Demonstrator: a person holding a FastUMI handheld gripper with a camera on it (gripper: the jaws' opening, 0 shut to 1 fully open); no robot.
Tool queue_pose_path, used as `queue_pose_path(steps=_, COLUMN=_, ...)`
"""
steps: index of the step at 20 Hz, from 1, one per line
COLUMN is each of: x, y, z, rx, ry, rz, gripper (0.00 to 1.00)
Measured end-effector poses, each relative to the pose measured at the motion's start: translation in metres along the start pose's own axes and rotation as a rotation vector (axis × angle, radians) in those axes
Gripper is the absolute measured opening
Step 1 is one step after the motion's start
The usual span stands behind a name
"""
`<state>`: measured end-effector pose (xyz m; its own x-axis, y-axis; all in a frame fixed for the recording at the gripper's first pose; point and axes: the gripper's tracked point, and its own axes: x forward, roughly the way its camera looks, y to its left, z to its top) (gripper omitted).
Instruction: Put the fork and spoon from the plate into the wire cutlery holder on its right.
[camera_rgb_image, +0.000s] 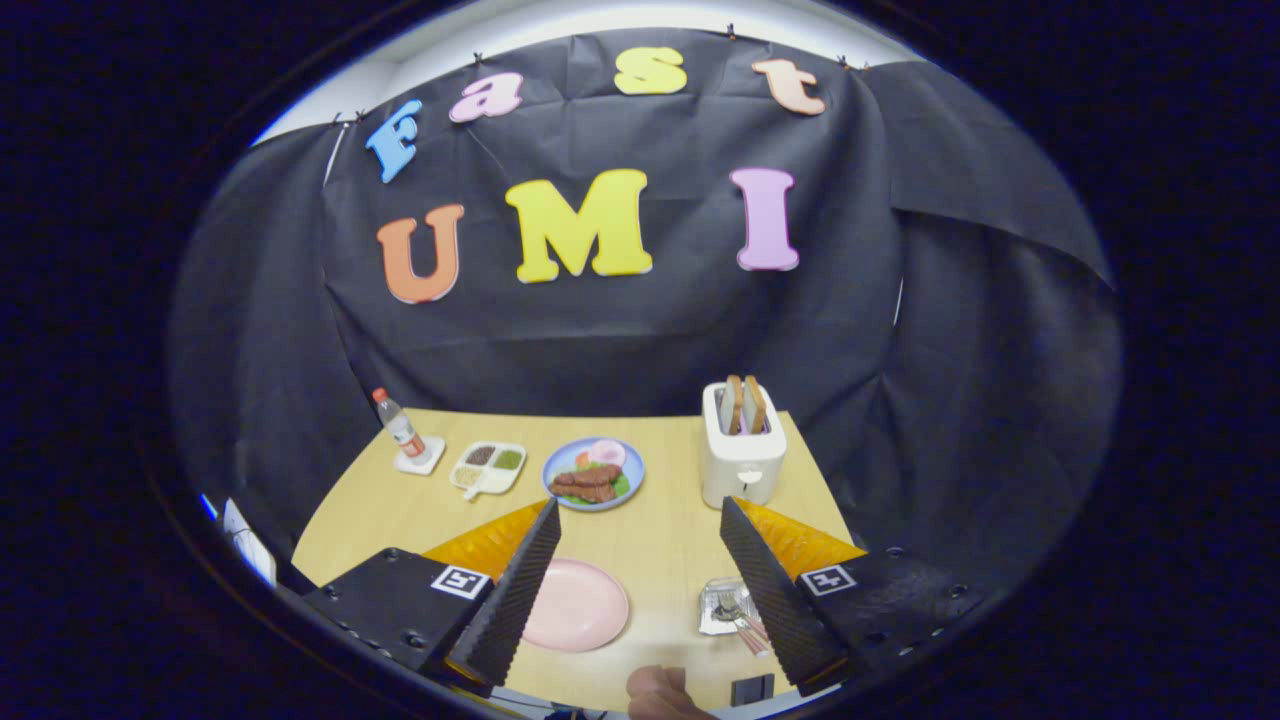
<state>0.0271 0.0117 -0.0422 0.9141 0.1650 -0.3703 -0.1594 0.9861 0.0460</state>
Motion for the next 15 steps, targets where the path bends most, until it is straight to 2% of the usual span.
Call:
queue_pose_path(steps=4, x=-0.045, y=0.020, z=0.040, rx=0.005, ry=-0.195, rz=-0.041, gripper=0.97)
queue_pose_path(steps=6, x=-0.066, y=0.040, z=0.063, rx=-0.005, ry=-0.289, rz=-0.020, gripper=0.97)
queue_pose_path(steps=9, x=-0.094, y=0.054, z=0.078, rx=-0.030, ry=-0.400, rz=-0.053, gripper=0.96)
queue_pose_path(steps=15, x=-0.128, y=0.078, z=0.082, rx=-0.041, ry=-0.467, rz=-0.091, gripper=0.95)
